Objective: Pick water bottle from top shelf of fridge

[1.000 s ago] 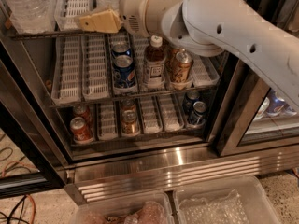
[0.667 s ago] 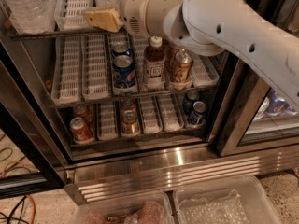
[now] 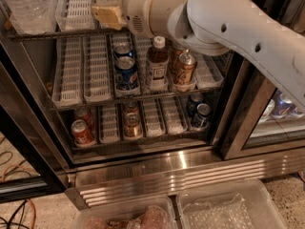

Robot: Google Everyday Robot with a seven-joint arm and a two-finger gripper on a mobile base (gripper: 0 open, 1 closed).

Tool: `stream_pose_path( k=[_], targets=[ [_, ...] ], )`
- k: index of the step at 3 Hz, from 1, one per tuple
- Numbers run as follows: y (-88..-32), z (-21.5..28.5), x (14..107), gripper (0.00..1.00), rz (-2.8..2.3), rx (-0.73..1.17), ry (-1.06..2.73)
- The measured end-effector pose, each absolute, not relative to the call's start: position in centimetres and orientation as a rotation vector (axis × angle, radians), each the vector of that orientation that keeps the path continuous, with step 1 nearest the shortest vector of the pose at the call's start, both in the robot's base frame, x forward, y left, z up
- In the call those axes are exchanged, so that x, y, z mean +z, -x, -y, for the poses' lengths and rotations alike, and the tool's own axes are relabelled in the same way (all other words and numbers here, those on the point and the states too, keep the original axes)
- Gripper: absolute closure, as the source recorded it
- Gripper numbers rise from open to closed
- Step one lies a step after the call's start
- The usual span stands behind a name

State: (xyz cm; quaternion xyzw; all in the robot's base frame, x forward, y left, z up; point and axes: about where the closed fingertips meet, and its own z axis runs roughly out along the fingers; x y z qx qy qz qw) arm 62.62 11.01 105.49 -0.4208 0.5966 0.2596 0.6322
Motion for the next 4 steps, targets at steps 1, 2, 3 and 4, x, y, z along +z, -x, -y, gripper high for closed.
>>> stream_pose_path(
  k=[1,2,3,4],
  targets=[
    [-62.8,-10.8,105.5,1.0,-1.377,0.582,0.958],
    [-62.7,-11.2,105.8,1.0,-1.359,0.59,0.956],
    [-62.5,-12.1,107.4,1.0,-1.31,0.595,0.982],
    [-61.2,-12.6,108.8,1.0,-1.268,0.601,1.026]
  ],
)
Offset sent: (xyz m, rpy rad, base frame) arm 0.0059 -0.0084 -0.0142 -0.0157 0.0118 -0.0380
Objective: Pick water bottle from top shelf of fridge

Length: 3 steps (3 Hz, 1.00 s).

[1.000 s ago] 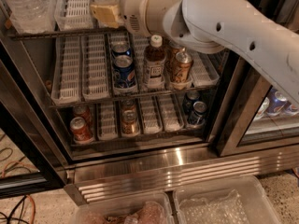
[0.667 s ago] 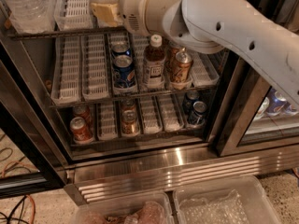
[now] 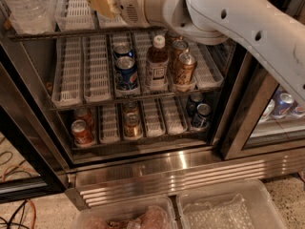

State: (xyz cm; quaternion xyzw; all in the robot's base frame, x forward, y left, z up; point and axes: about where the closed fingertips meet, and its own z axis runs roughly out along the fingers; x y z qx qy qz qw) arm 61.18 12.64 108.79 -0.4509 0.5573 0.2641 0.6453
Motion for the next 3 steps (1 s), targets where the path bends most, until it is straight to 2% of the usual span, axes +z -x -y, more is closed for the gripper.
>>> stream_pose_path(
  k=[3],
  targets=[
    [-57.7,-10.9,110.0,1.0,-1.268,0.578,1.09]
  ],
)
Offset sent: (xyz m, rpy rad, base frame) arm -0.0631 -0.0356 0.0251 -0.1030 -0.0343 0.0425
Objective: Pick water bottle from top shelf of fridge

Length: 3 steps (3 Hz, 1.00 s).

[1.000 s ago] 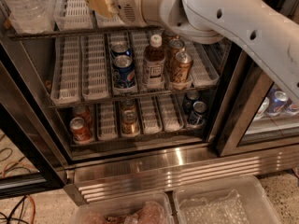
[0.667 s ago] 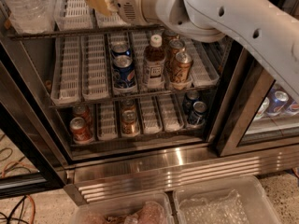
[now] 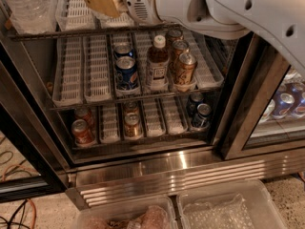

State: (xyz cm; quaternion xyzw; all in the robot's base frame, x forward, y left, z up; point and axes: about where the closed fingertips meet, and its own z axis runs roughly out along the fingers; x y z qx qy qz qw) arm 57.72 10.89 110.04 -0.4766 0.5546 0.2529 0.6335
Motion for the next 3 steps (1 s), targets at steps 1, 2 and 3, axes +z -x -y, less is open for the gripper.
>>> stream_pose_path(
  k=[1,2,3],
  targets=[
    [-56.0,-10.0,110.7,1.0,-1.27,0.565,1.119],
    [-55.1,-9.2,110.6,1.0,-1.288,0.561,1.133],
    [-54.5,-8.4,110.2,1.0,-1.308,0.558,1.142]
  ],
)
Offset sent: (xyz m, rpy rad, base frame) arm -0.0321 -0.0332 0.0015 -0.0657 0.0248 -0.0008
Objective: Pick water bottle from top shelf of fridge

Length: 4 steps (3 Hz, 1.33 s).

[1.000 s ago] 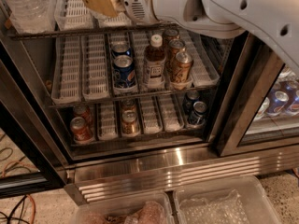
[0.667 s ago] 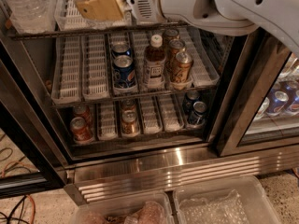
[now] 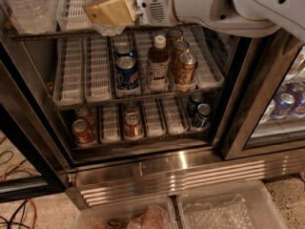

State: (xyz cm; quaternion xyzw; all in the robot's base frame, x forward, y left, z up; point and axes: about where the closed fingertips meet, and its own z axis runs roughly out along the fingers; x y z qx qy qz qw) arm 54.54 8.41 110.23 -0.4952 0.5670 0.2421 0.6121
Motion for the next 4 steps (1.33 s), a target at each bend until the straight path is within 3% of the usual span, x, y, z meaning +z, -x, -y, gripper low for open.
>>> stream_pose_path(
  k=[4],
  targets=[
    [-54.5,-4.7,106.8,1.0,-1.433,0.563,1.135]
  ],
)
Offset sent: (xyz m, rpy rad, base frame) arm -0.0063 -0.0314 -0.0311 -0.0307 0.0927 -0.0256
